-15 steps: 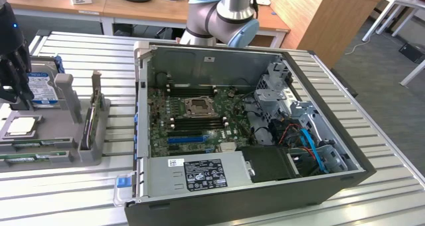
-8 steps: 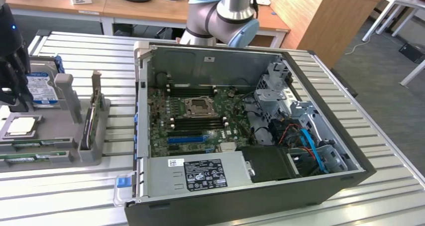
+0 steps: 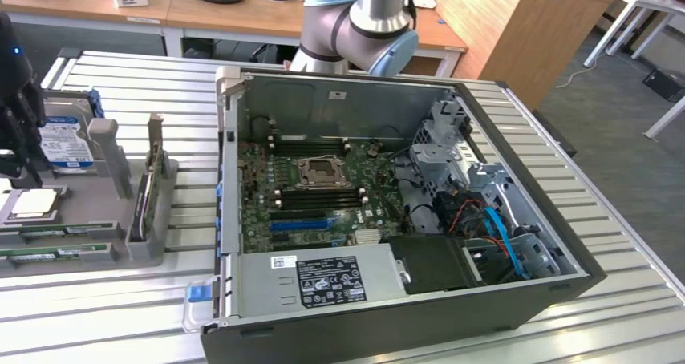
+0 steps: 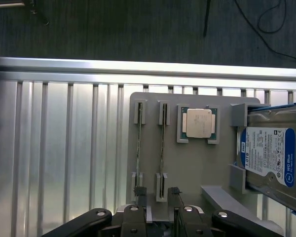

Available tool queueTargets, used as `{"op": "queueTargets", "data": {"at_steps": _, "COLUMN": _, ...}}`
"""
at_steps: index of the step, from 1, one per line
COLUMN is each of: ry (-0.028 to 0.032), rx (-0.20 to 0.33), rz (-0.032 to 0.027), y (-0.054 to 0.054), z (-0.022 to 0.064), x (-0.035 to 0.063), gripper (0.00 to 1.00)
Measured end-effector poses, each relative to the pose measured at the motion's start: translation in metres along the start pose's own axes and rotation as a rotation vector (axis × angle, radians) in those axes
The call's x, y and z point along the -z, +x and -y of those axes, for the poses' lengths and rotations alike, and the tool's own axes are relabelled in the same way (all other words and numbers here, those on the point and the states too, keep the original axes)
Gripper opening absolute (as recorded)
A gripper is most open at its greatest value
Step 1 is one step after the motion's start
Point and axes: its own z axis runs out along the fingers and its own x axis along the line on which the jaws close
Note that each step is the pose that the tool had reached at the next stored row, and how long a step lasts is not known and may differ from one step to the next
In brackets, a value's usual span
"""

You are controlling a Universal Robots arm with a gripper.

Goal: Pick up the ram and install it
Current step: 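Pick up the ram and move it above insertion slot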

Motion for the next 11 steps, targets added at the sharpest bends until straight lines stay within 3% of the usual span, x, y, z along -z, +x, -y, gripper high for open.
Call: {"op": "queueTargets", "data": {"at_steps": 11, "ry": 0.0003, "rx": 0.0, "rz": 0.0002, "y": 0.0003, "z": 0.0001, "x": -0.0024, "gripper": 0.31}}
